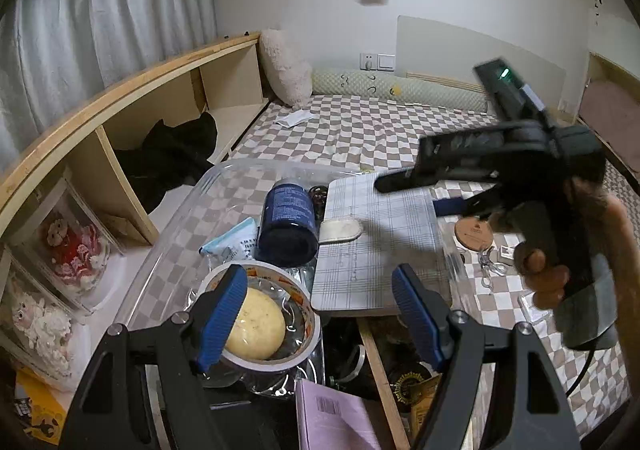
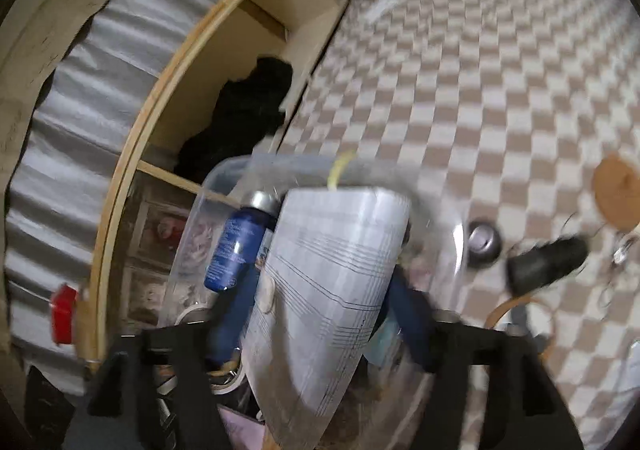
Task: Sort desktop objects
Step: 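Carry the notebook with the right tool and lower it into the clear bin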
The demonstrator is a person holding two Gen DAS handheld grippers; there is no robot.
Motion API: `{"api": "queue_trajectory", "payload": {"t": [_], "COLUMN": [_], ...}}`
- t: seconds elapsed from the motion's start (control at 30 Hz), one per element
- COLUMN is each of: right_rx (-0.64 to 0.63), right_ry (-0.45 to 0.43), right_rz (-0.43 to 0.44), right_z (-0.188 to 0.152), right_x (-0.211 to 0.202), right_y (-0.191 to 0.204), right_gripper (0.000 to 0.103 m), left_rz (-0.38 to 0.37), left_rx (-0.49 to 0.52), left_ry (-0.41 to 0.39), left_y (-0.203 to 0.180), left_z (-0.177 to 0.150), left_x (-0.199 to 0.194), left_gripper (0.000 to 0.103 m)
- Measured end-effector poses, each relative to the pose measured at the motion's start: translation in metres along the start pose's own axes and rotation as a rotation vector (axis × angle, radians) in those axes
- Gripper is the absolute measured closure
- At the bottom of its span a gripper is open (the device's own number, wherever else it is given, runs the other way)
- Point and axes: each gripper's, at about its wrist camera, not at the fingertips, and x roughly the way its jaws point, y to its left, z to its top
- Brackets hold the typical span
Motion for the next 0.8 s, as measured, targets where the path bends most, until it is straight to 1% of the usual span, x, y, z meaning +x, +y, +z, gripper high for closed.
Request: {"api": "queue_trajectory", "payload": {"t": [0.17, 0.2, 0.23, 0.27, 0.3, 0.37, 0.4, 0.43, 0.47, 0.5, 0.53, 0.57, 0.67, 0.8], "right_rx": [-0.121, -0.148, -0.183, -0.222, -0.260, -0.311, -0.333, -0.346, -0.345, -0.334, -0.321, -0.316, -0.323, -0.329], "right_ry": [-0.094, -0.103, -0.111, -0.119, -0.126, -0.129, -0.130, -0.118, -0.100, -0.079, -0.057, -0.042, -0.005, -0.025], "right_rz": [-0.084, -0.101, -0.118, -0.133, -0.148, -0.146, -0.142, -0.122, -0.101, -0.076, -0.045, -0.034, -0.074, -0.105], "right_z": [-0.002, -0.004, -0.007, -0.012, -0.016, -0.027, -0.032, -0.037, -0.039, -0.040, -0.041, -0.042, -0.047, -0.052], "right_x": [-0.040, -0.043, -0.046, -0.048, -0.050, -0.051, -0.051, -0.051, -0.048, -0.045, -0.041, -0.036, -0.018, -0.016], "right_y": [0.017, 0.020, 0.025, 0.029, 0.034, 0.040, 0.043, 0.045, 0.046, 0.046, 0.045, 0.045, 0.044, 0.040], "right_gripper": [0.028, 0.028, 0.028, 0.028, 0.028, 0.028, 0.032, 0.057, 0.073, 0.075, 0.081, 0.085, 0.086, 0.086], "left_rz": [-0.005, -0.006, -0.005, 0.001, 0.011, 0.025, 0.026, 0.023, 0.018, 0.016, 0.016, 0.018, 0.027, 0.031], "left_rx": [-0.004, -0.009, -0.013, -0.017, -0.023, -0.034, -0.040, -0.050, -0.062, -0.071, -0.079, -0.085, -0.086, -0.093], "left_ry": [-0.002, -0.004, -0.008, -0.015, -0.026, -0.045, -0.048, -0.050, -0.050, -0.049, -0.049, -0.051, -0.064, -0.077], "left_y": [-0.003, -0.004, -0.004, -0.005, -0.005, -0.006, -0.006, -0.005, -0.004, -0.003, -0.003, -0.003, -0.002, -0.001], "left_z": [-0.002, -0.003, -0.004, -0.005, -0.006, -0.007, -0.007, -0.007, -0.007, -0.007, -0.007, -0.007, -0.008, -0.011], "left_x": [-0.005, -0.008, -0.010, -0.013, -0.016, -0.022, -0.024, -0.026, -0.028, -0.030, -0.031, -0.033, -0.040, -0.049], "left_gripper": [0.028, 0.026, 0.022, 0.010, 0.004, 0.004, 0.004, 0.004, 0.004, 0.004, 0.004, 0.004, 0.004, 0.004]}}
